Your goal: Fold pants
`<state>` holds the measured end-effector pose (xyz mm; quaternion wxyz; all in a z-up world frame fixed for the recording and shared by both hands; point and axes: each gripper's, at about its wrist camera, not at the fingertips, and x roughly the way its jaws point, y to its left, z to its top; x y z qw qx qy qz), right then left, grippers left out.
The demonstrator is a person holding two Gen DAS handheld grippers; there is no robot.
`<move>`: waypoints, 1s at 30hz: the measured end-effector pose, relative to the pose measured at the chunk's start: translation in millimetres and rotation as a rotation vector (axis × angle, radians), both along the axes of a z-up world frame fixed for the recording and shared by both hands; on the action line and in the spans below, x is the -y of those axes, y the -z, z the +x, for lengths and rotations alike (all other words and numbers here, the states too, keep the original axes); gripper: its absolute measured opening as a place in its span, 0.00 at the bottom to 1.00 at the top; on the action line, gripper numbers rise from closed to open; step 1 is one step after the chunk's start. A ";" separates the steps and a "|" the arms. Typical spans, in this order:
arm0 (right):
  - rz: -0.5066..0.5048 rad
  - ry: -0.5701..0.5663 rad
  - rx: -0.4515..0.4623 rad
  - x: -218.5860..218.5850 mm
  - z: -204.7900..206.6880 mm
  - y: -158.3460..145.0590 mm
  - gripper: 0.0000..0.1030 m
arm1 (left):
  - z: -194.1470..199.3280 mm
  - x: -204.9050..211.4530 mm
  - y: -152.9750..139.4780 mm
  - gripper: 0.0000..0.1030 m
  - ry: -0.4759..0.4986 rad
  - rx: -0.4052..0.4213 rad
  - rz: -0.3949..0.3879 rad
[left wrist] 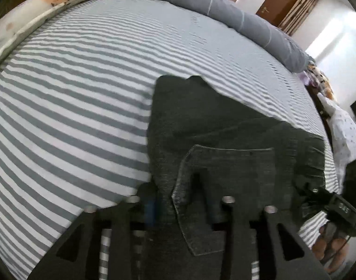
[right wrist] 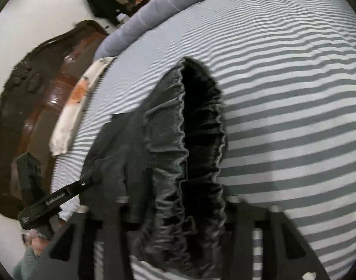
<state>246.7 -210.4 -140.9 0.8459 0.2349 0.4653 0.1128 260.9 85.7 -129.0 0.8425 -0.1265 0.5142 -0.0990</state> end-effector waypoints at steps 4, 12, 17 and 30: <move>-0.135 0.054 0.031 0.0 -31.3 -7.5 0.74 | -16.7 5.9 -8.2 0.71 0.017 0.042 0.174; -0.425 0.113 0.164 -31.2 -104.4 -47.4 0.76 | -87.2 44.4 -44.0 0.77 0.055 0.145 0.384; -0.496 0.171 0.254 -50.0 -121.8 -79.8 0.99 | -127.5 52.4 -64.5 0.84 0.018 0.210 0.403; -0.547 0.140 0.218 -70.8 -120.5 -87.6 0.99 | -126.9 51.5 -82.4 0.86 0.002 0.232 0.407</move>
